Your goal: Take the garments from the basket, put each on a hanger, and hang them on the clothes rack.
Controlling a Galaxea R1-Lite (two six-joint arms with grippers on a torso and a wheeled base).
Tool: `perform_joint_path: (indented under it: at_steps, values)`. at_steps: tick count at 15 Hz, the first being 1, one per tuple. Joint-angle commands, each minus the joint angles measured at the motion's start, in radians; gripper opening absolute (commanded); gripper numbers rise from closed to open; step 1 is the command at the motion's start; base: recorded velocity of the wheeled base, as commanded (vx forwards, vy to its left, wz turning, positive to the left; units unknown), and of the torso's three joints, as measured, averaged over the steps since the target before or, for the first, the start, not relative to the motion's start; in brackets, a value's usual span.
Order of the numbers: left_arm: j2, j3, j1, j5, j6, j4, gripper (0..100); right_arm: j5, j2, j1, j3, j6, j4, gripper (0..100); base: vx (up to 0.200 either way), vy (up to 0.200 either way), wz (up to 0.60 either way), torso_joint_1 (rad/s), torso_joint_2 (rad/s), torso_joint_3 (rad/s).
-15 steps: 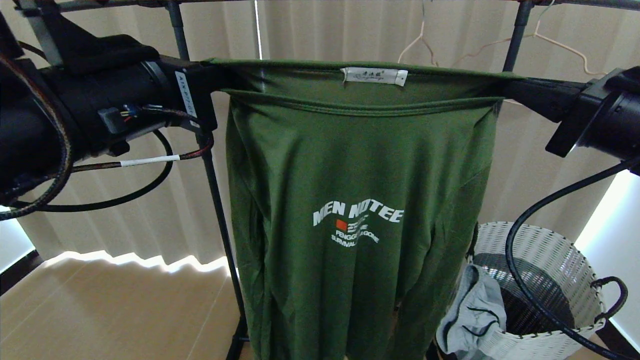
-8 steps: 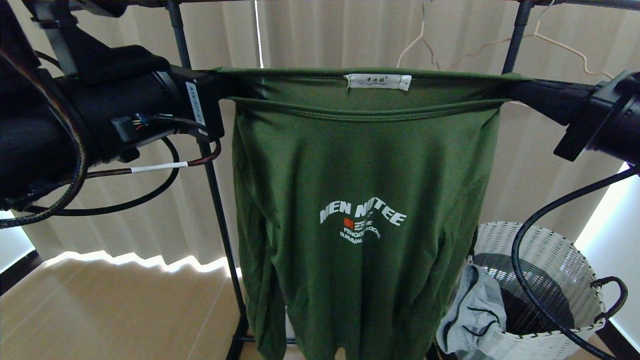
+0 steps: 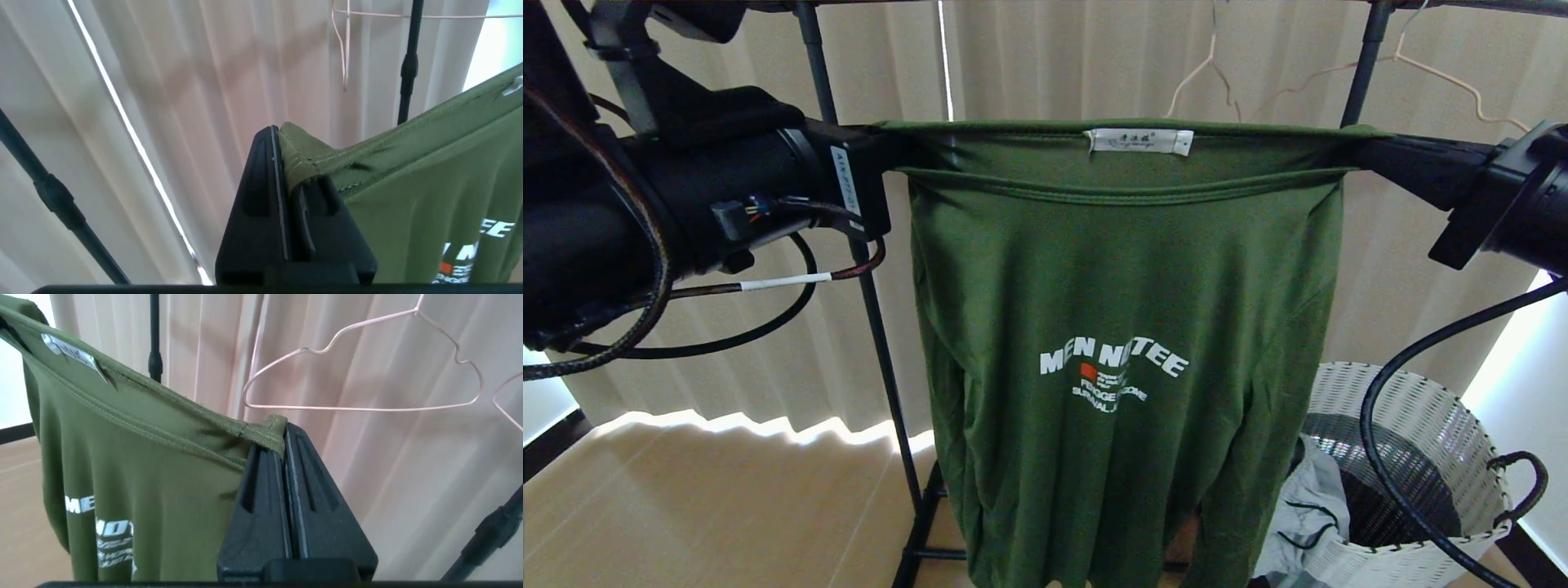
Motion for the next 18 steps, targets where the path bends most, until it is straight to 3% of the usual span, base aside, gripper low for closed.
perform_joint_path:
  at_steps: [1,4,5,12,18]
  values:
    - [0.003,0.002,-0.001,0.001,0.005,-0.001,0,0.0,-0.003,0.002,0.001,-0.001,0.004,0,0.0,0.0,0.0,0.0,0.0,0.0]
    - [0.005,0.002,0.001,0.002,0.011,-0.001,0,0.0,-0.003,0.005,0.001,-0.001,0.006,0,0.0,0.0,0.0,0.0,0.0,0.0]
    - [0.006,0.002,0.001,0.002,0.018,-0.001,0,0.0,-0.003,0.005,0.001,0.002,0.006,100,0.0,0.0,0.0,0.0,0.0,0.0]
    - [0.029,0.012,0.016,0.019,0.034,0.001,0,0.005,-0.046,0.025,0.055,0.045,-0.002,100,0.0,0.0,0.0,0.0,0.0,0.0]
    - [0.063,0.014,0.08,0.128,0.034,0.007,0,0.059,-0.109,0.054,0.113,0.081,-0.002,100,0.0,0.0,0.0,0.0,0.0,0.0]
